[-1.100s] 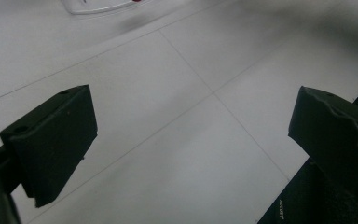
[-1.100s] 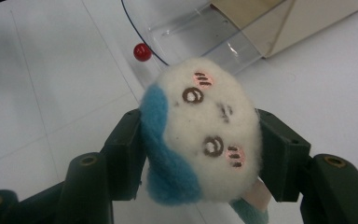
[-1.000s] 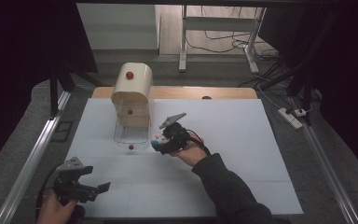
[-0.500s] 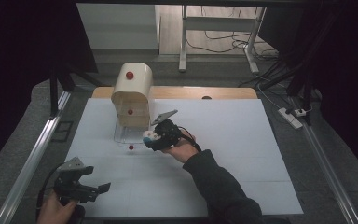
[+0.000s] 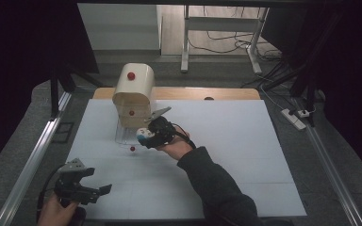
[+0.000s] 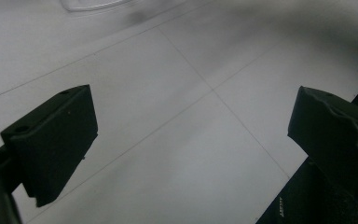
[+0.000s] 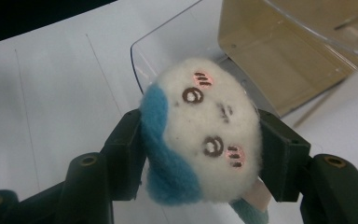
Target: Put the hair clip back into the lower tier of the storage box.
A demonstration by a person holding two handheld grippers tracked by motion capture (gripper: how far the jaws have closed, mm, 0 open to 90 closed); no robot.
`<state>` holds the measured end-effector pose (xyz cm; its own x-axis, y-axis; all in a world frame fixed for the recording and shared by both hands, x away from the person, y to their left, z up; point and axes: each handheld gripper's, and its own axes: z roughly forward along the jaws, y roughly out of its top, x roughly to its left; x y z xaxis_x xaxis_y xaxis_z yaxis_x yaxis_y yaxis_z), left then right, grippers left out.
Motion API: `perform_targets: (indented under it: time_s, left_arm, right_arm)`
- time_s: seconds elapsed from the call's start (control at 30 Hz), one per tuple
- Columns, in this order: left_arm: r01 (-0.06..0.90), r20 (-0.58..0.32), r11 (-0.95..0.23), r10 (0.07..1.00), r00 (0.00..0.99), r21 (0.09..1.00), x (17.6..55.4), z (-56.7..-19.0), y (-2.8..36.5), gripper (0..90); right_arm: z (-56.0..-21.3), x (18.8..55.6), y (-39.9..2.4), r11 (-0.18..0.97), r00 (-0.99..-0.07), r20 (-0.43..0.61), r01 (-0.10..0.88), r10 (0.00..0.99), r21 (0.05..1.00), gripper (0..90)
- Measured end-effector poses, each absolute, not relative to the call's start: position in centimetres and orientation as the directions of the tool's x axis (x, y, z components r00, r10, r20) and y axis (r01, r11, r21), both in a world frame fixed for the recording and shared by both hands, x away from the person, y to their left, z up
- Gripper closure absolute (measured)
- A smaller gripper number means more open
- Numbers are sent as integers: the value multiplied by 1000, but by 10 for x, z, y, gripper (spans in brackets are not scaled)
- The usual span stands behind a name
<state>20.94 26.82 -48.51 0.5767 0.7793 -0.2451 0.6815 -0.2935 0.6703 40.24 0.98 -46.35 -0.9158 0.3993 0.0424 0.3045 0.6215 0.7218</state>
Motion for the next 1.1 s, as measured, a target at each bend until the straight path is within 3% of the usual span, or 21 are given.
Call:
perform_targets:
  time_s: [1.1]
  left_arm:
    - [685, -248, -295, 779, 576, 666, 210, -486, 268, 15]
  right_arm:
    - [-478, 409, 66, 647, -920, -8, 269, 391, 714, 398]
